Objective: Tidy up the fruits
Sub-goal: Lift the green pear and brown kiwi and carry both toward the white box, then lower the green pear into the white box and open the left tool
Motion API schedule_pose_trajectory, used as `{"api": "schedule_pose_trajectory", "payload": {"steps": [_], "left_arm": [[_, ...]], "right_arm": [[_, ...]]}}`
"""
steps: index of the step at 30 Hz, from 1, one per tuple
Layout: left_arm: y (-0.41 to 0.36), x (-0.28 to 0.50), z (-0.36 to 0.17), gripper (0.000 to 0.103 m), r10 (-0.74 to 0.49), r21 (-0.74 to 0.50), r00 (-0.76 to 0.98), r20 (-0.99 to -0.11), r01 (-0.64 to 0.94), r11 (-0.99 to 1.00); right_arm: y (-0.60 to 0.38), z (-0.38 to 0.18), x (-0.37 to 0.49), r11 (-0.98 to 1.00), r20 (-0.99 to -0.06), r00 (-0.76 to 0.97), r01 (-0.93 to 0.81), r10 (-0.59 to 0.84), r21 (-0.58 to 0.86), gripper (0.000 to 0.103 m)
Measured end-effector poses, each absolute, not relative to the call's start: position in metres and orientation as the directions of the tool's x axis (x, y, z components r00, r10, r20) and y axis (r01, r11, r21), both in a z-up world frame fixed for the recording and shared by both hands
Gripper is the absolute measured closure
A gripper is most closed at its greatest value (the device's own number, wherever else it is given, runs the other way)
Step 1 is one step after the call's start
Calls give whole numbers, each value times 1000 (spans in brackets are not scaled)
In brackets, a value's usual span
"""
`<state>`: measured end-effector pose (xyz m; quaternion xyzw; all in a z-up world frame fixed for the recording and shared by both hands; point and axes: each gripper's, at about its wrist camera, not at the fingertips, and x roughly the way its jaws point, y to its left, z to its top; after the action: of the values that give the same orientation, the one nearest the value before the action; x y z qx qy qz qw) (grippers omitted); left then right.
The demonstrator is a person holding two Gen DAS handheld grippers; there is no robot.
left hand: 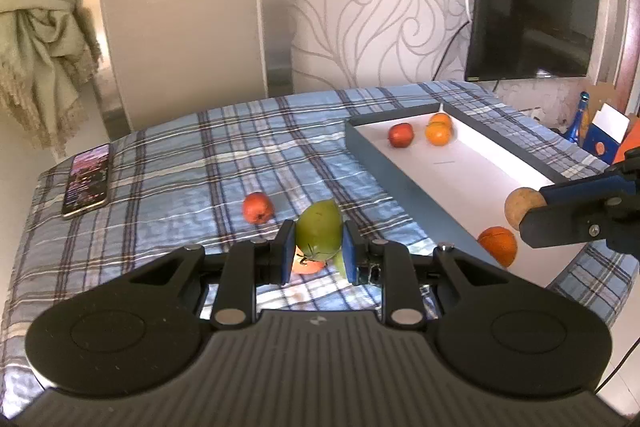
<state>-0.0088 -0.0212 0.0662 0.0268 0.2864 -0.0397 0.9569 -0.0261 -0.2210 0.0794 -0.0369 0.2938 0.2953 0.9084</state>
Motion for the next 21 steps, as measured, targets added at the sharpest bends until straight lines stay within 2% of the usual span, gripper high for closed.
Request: {"api": "schedule_pose_trajectory", "payload": {"steps": [21], "left_arm": [[-68, -1, 70, 75, -179, 29, 823, -539, 231, 973]], "right_arm": [[-252, 80, -35, 876, -557, 701, -469, 446, 112, 80]]}}
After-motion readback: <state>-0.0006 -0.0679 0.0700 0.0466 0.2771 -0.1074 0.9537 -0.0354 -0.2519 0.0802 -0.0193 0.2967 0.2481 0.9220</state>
